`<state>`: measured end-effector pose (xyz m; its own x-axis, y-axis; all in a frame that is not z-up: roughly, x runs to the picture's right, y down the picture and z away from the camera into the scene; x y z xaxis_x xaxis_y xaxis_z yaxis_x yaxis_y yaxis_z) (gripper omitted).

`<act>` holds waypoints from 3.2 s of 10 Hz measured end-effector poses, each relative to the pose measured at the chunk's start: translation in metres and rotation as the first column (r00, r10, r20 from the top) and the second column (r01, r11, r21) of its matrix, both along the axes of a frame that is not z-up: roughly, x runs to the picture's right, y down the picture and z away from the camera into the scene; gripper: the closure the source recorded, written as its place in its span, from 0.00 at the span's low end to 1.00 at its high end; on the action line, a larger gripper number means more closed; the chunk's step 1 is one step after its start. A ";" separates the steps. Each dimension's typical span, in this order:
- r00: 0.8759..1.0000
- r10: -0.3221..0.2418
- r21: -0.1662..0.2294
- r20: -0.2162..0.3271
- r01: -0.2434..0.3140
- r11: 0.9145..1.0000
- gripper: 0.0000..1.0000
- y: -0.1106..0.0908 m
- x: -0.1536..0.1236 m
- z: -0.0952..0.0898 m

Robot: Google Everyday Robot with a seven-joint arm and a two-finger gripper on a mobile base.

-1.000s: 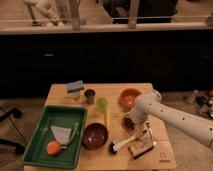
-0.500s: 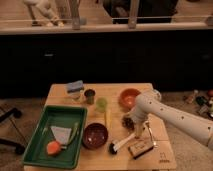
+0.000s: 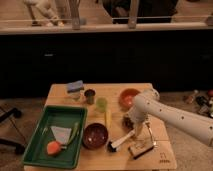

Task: Place grapes in plastic cup

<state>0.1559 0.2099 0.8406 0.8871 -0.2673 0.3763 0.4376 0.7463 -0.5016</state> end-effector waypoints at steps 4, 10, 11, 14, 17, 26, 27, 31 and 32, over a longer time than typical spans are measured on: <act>1.000 -0.017 0.019 -0.009 0.017 1.000 0.20 -0.009 -0.002 -0.009; 1.000 -0.030 0.014 0.009 0.029 0.999 0.51 -0.017 -0.006 -0.001; 1.000 -0.025 0.009 0.016 0.025 1.000 0.62 -0.016 -0.005 0.003; 0.999 -0.017 -0.016 0.040 0.017 1.000 0.92 -0.008 0.001 0.013; 0.998 -0.016 -0.030 0.053 0.017 0.999 1.00 -0.003 0.004 0.015; 0.996 -0.049 0.061 0.079 0.044 0.997 1.00 -0.026 -0.003 -0.028; 0.995 -0.054 0.076 0.081 0.048 0.996 1.00 -0.029 -0.005 -0.033; 0.995 -0.057 0.116 0.087 0.047 0.992 1.00 -0.037 -0.008 -0.043; 0.995 -0.056 0.124 0.087 0.045 0.991 1.00 -0.040 -0.008 -0.045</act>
